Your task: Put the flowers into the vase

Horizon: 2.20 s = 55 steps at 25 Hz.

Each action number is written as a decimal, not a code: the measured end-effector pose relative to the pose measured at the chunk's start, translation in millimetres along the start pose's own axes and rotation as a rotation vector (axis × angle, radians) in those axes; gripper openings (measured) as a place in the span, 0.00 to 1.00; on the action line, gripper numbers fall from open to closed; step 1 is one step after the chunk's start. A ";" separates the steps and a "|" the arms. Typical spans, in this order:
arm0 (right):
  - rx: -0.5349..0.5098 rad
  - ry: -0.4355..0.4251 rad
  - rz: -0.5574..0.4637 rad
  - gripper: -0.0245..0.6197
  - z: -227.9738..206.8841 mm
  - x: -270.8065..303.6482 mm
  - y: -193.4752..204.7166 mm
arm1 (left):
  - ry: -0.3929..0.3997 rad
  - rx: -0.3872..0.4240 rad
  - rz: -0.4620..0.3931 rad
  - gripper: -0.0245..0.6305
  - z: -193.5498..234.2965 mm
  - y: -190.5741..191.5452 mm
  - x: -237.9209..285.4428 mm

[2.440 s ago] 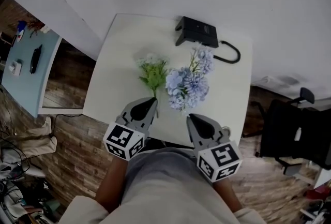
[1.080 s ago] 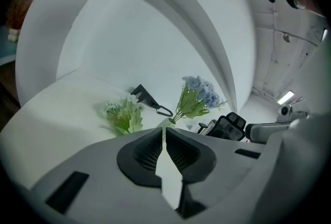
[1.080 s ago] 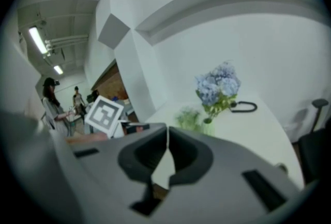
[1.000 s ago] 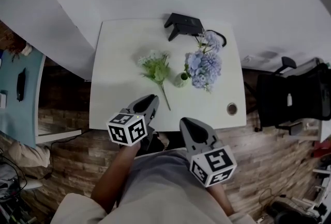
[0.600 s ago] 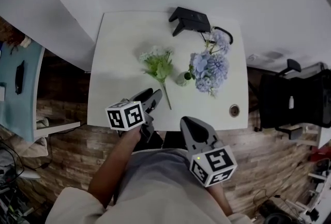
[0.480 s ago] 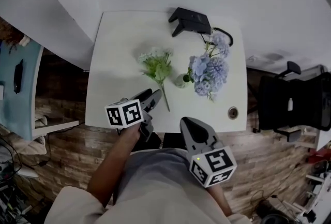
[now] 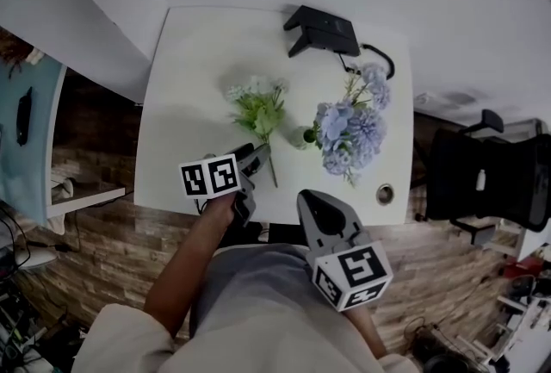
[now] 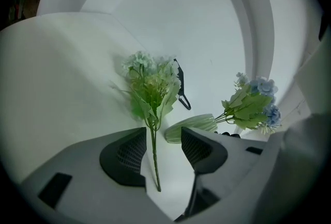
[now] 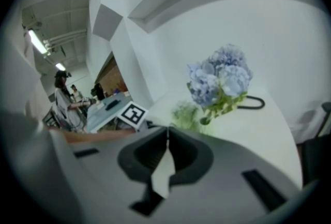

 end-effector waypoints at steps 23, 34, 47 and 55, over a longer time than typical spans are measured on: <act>0.006 -0.018 0.034 0.07 -0.3 18.6 -7.8 | 0.029 -0.142 0.058 0.36 19.9 -2.1 42.5; 0.009 -0.011 0.035 0.07 -3.8 19.0 -9.3 | 0.097 -0.224 0.041 0.16 19.0 -4.8 43.1; -0.002 -0.019 0.024 0.07 2.8 16.0 -7.5 | 0.127 -0.174 -0.060 0.15 7.2 -27.4 20.3; -0.007 -0.027 0.006 0.07 13.3 13.7 -6.4 | 0.116 -0.025 -0.133 0.15 -13.3 -50.9 -2.5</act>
Point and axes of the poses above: the fingertips, and each gripper's own axes: x forward along the fingers, z to its left, y out of its underside, the point moved 1 cm from there along -x, backward along the fingers, and after that the axes turned 5 degrees about x, right-handed, at the moved point
